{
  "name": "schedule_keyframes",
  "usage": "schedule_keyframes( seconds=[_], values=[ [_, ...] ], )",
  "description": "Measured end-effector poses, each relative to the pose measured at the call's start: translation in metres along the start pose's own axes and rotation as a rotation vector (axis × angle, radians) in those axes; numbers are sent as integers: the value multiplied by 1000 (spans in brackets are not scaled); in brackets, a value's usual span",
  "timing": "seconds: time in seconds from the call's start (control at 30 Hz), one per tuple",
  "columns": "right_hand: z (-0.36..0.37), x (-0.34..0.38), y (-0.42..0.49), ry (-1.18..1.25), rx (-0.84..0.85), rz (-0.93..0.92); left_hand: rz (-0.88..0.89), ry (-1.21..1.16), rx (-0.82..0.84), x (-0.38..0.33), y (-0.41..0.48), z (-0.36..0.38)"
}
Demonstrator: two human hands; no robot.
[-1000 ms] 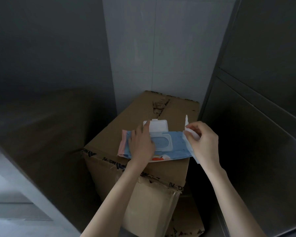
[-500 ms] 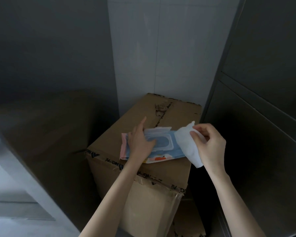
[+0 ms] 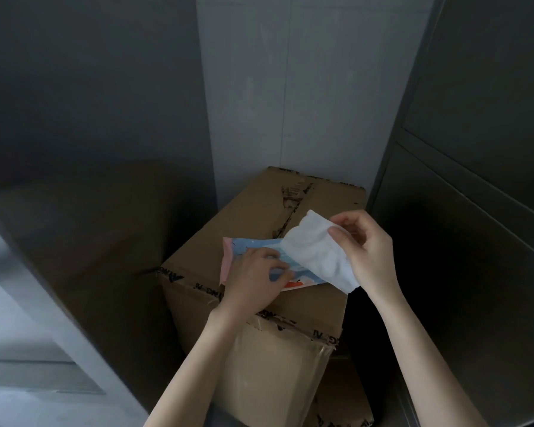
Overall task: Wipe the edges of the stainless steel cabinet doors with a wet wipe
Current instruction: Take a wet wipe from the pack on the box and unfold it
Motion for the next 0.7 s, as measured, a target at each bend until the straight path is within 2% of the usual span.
schedule_keyframes(
  seconds=[0.1, 0.23, 0.37, 0.5, 0.7],
  values=[
    [10, 1, 2, 94, 25, 19, -98, -165, 100, 11, 4, -5],
    [19, 1, 3, 168, 53, 37, 11, -52, 48, 10, 3, -14],
    [26, -6, 1, 164, 76, 59, -11, -55, 113, 11, 3, -10],
    [27, -10, 0, 131, 80, 60, -96, -361, 161, 16, 1, -19],
    [24, -7, 2, -30, 63, 20, -218, -855, 33, 23, -2, -41]
  ],
)
Point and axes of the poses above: each hand's wrist, its own y-axis towards the middle knuckle, its own z-axis out of the palm, x = y × z, the point moved 8 cm from there along y, towards the middle knuckle, and after that the axes turned 13 degrees about -z, right-handed, at the moved point
